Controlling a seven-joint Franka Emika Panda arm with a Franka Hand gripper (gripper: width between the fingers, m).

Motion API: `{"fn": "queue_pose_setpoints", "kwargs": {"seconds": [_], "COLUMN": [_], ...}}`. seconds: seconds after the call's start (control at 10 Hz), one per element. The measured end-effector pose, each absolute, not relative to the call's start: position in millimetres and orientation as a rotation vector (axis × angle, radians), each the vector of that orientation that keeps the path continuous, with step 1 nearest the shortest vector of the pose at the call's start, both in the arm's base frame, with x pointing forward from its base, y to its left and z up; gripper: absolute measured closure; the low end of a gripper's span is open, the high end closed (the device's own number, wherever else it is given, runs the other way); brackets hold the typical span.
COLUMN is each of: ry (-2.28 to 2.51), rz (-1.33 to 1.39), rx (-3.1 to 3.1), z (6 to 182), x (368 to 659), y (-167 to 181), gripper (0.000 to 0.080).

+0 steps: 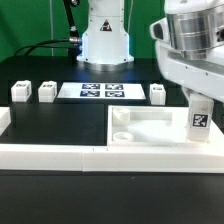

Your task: Assemble square table

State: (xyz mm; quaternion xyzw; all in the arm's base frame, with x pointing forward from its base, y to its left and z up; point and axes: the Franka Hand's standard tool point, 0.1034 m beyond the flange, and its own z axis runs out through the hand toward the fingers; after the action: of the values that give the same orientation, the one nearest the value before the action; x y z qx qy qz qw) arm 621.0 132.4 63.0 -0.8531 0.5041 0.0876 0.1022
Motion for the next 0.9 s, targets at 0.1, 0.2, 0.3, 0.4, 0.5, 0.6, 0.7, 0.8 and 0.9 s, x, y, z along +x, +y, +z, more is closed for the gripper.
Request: {"fn": "queue_pose_setpoints", "kwargs": {"seconds": [0.1, 0.2, 0.3, 0.4, 0.5, 0.6, 0.7, 0.8, 0.9], "ry": [1.246, 1.112, 1.012, 0.911, 0.828, 0.7, 0.531, 0.328, 0.204], "rz": [0.227, 0.195, 0.191, 0.181, 0.173, 0.159, 0.134, 0.097, 0.066], "rx": [-2.672, -2.738, -2.769, -2.8, -2.823, -2.854, -2.903, -2.949, -2.969], "z": [66.7, 70.0, 67.8, 67.4, 67.3, 67.1, 66.5, 66.6, 65.1], "x": [622, 623, 622, 622, 622, 622, 623, 625, 626], "y": [131, 135, 134, 133, 133, 132, 122, 111, 110], "gripper": [0.0189, 0.0158, 0.0152, 0.0152, 0.015, 0.015, 0.015, 0.015, 0.015]}}
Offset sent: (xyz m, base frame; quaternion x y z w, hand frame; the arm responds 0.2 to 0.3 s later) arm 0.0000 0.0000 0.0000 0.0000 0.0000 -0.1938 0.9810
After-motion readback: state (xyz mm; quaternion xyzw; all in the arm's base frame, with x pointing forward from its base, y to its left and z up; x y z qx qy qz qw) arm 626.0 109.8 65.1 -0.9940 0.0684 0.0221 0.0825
